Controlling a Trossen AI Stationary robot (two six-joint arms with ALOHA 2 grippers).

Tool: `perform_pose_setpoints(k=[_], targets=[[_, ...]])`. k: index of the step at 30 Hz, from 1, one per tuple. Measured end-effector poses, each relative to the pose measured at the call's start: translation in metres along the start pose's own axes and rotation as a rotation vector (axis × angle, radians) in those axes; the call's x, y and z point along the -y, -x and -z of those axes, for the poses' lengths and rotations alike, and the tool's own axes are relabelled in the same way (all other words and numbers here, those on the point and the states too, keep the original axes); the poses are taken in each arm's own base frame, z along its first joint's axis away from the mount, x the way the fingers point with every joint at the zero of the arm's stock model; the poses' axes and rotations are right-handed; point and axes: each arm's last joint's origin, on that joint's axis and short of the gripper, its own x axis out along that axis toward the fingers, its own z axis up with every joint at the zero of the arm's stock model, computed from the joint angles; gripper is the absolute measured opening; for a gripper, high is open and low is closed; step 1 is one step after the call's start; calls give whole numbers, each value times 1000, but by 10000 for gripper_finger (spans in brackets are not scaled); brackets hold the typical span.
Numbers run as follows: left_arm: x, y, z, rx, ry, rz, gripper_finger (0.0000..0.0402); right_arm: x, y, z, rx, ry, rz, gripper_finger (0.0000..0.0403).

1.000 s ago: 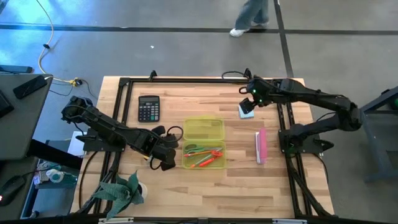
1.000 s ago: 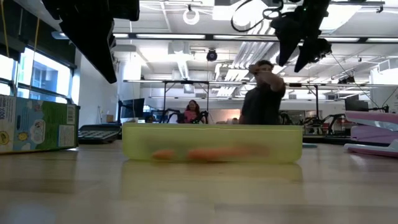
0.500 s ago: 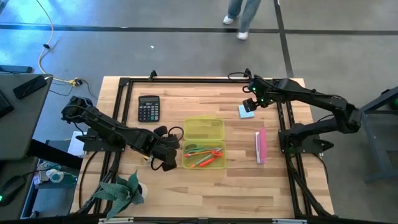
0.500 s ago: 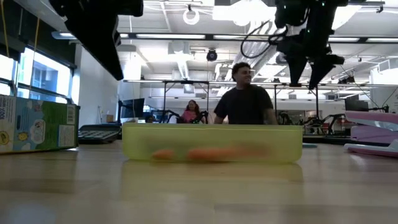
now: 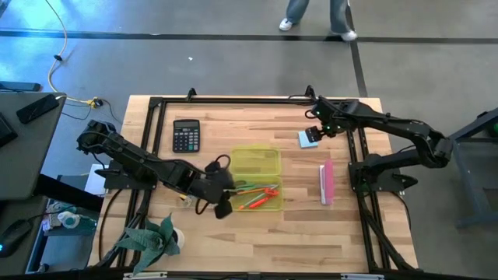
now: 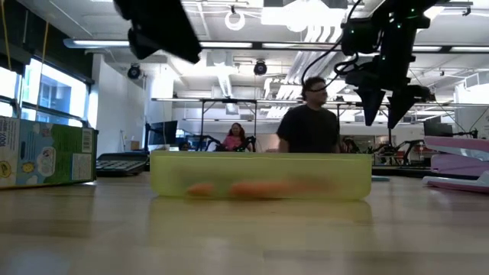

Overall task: Pack school essentials
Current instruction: Put the blue sticky notes into the yellow supply box

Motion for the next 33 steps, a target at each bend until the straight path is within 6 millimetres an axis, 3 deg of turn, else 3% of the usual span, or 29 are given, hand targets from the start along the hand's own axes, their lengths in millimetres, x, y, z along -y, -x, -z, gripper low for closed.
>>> perform_pose_setpoints(k=[12, 24, 28, 33], targets=[[12, 3, -19, 182, 88, 129, 86, -4, 0, -7, 53, 0, -66, 291], [14, 4, -22, 215, 104, 153, 86, -5, 1, -10, 117, 91, -28, 294], [14, 4, -22, 215, 105, 153, 86, -3, 1, -15, 150, 110, -37, 316], [14, 4, -22, 216, 105, 153, 86, -1, -6, -21, 136, 120, -44, 381]])
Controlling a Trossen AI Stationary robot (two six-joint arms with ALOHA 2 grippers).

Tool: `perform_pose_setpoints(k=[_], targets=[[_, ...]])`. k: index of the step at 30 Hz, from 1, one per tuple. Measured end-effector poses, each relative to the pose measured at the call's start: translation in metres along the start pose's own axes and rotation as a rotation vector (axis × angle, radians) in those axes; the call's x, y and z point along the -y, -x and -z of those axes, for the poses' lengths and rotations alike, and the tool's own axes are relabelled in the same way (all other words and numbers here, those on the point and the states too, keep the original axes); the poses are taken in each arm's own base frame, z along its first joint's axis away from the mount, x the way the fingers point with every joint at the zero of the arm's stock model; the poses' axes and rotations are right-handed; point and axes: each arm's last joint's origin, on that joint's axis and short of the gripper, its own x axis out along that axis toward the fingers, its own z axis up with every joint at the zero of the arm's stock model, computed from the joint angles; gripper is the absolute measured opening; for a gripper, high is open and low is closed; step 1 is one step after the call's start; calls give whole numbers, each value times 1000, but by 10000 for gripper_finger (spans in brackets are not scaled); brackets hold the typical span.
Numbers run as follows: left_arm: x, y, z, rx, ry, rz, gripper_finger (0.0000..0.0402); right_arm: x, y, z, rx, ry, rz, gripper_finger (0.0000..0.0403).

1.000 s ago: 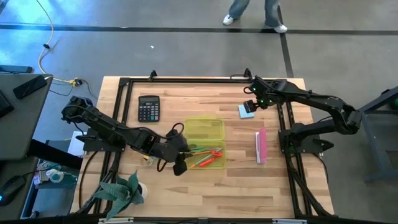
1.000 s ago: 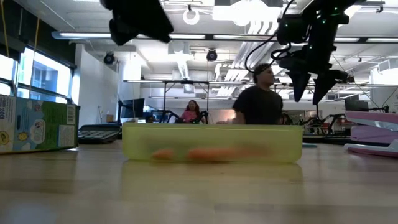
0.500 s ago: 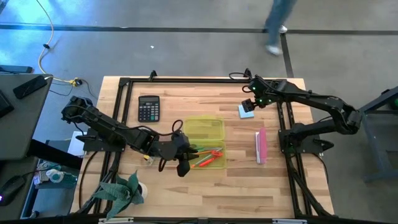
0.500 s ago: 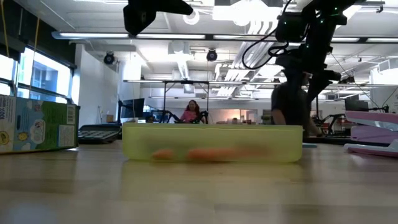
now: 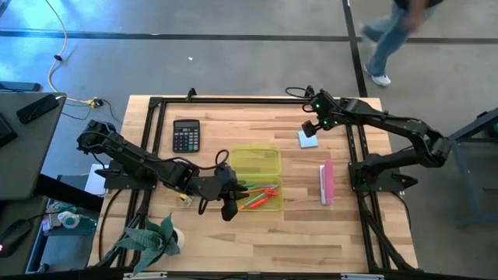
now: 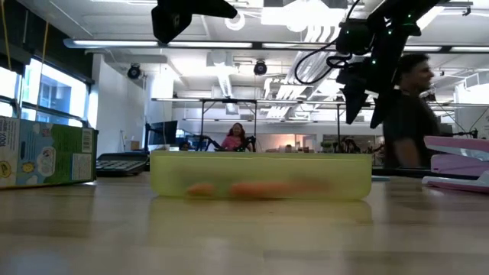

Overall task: Pack school essentials
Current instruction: Put the blue sticky notes into the yellow supply box

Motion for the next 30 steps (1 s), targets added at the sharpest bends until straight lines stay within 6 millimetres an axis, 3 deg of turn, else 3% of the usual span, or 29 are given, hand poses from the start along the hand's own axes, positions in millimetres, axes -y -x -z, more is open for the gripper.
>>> perform_pose_setpoints(k=[17, 25, 30], targets=[[0, 0, 0, 0, 0, 0, 86, -5, -57, -5, -208, -57, 11, 400], [0, 0, 0, 0, 0, 0, 86, -5, -71, -5, -245, -120, 28, 400], [0, 0, 0, 0, 0, 0, 86, -2, -82, 6, -246, -150, 19, 400]])
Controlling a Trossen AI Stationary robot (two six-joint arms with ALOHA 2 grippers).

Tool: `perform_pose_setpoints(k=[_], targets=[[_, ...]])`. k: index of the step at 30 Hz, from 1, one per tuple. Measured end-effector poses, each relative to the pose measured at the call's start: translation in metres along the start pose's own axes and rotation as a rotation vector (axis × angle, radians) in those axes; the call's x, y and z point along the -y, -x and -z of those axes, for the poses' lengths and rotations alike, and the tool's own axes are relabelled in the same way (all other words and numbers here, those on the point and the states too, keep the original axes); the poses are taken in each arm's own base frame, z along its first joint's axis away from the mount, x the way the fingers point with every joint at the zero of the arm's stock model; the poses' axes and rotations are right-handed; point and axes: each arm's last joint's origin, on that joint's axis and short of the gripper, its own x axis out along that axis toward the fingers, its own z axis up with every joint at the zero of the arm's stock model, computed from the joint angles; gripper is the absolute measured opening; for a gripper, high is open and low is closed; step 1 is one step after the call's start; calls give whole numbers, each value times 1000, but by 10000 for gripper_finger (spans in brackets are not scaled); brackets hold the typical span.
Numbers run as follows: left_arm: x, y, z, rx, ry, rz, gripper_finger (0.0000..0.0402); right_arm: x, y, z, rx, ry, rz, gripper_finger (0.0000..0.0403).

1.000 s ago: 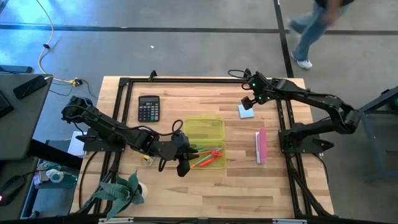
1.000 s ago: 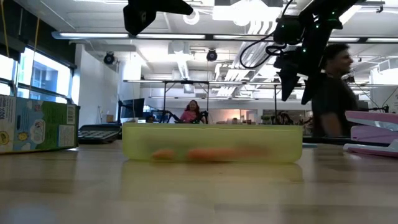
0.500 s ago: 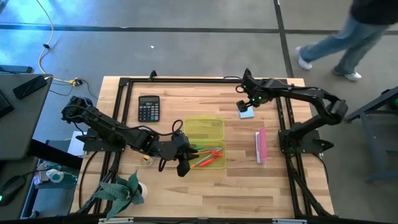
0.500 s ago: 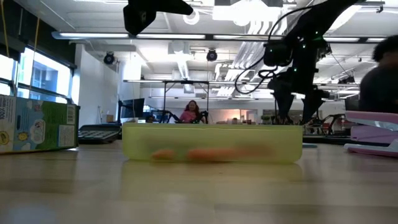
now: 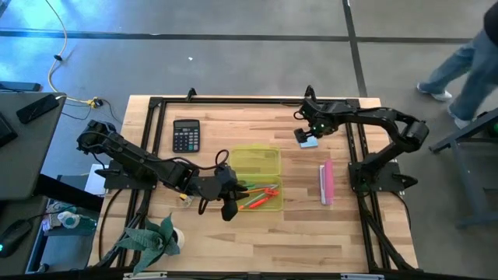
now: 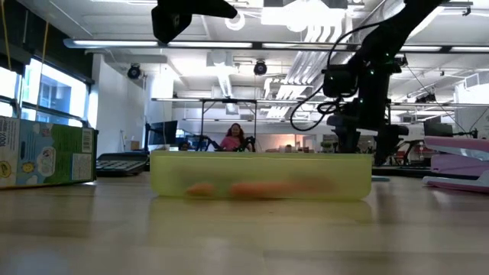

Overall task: Pack school essentials
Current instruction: Put the blue sticky notes into the yellow supply box

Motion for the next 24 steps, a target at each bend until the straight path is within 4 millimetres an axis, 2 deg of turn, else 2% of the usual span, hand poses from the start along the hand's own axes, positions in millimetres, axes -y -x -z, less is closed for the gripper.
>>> perform_pose_setpoints(k=[8, 18, 24], targets=[[0, 0, 0, 0, 0, 0, 86, 7, -23, 12, 33, -33, -38, 400], [0, 0, 0, 0, 0, 0, 86, 6, -25, 10, 84, -35, -43, 400], [0, 0, 0, 0, 0, 0, 86, 5, -33, 9, 62, -48, -13, 400]])
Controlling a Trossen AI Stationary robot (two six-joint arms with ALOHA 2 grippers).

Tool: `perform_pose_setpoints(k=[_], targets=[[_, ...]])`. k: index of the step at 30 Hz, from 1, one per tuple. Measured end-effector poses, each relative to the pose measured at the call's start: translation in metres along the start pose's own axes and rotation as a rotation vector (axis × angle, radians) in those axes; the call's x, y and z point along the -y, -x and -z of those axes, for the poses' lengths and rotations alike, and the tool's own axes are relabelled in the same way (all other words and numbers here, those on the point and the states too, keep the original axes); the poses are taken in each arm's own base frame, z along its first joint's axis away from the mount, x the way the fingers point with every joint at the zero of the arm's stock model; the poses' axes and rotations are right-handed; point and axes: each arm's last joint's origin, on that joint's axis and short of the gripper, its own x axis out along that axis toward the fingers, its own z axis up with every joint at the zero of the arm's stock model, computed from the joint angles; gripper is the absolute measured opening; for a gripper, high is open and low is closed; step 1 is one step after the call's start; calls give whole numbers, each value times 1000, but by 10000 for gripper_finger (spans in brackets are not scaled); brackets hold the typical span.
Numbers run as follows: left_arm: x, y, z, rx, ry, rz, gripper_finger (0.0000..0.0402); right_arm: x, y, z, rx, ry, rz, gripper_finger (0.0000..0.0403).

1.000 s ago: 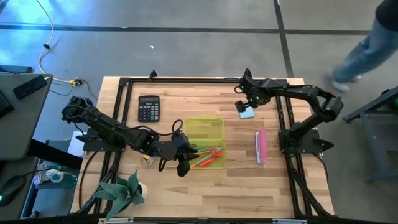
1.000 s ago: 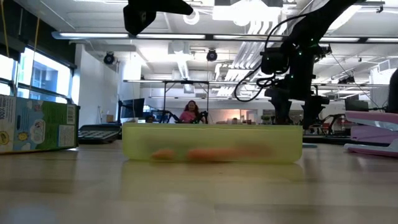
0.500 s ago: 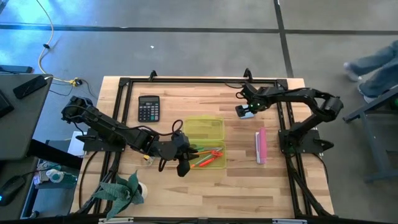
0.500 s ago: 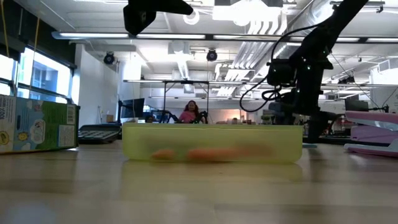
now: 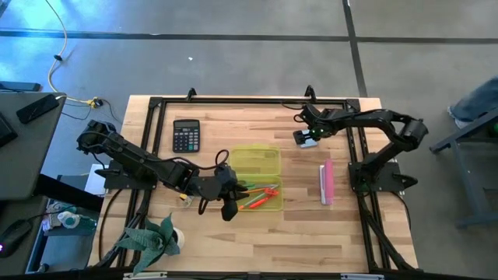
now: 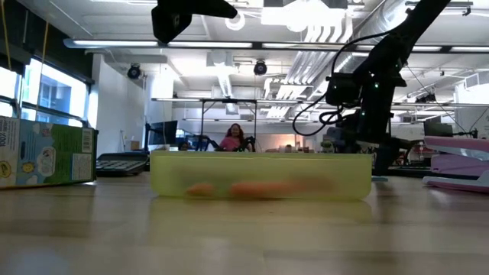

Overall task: Pack school essentials
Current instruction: Put the blue sticky notes into the yellow supply box

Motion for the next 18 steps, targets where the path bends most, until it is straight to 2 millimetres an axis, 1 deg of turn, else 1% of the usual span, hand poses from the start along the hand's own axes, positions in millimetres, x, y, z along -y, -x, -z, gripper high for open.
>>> perform_pose_setpoints(k=[3, 8, 15, 18], targets=[[0, 0, 0, 0, 0, 0, 86, 0, -4, 1, -5, 2, 27, 400], [0, 0, 0, 0, 0, 0, 86, -6, -6, 6, 34, 14, 89, 400], [0, 0, 0, 0, 0, 0, 86, -8, -6, 9, 40, 24, 115, 399], [0, 0, 0, 0, 0, 0, 86, -7, -6, 10, 31, 14, 118, 391]])
